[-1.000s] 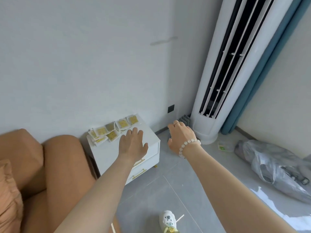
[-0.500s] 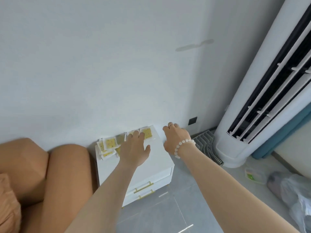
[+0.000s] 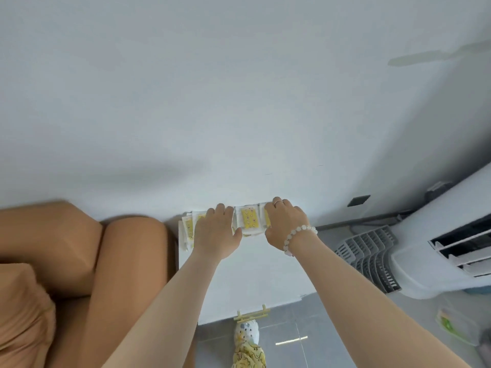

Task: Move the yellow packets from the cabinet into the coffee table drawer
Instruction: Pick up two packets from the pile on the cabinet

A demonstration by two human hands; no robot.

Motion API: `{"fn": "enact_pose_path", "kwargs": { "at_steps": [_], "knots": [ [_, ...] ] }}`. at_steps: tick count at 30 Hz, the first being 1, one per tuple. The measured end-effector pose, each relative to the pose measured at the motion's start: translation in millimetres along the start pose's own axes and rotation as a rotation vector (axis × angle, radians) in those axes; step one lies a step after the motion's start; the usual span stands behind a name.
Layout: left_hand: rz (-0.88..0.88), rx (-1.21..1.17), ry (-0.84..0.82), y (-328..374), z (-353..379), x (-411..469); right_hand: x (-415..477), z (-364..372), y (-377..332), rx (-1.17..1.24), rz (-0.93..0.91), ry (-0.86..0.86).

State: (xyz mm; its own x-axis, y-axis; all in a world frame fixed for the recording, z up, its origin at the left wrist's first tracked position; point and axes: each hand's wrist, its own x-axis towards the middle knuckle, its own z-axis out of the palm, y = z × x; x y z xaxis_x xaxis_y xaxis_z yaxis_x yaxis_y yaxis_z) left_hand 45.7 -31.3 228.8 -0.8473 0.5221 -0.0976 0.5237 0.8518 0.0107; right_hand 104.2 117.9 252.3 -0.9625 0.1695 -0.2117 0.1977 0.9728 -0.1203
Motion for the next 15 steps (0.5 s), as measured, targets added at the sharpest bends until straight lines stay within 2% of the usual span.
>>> {"fn": "enact_pose_path", "kwargs": {
  "at_steps": [7, 15],
  "knots": [
    [-0.034, -0.022, -0.099, -40, 27, 68, 78, 23, -9, 0.021, 0.003, -0.101],
    [-0.121, -0.024, -0.168, -60, 80, 101, 116, 78, 13, 0.006, -0.012, -0.232]
  ]
}}
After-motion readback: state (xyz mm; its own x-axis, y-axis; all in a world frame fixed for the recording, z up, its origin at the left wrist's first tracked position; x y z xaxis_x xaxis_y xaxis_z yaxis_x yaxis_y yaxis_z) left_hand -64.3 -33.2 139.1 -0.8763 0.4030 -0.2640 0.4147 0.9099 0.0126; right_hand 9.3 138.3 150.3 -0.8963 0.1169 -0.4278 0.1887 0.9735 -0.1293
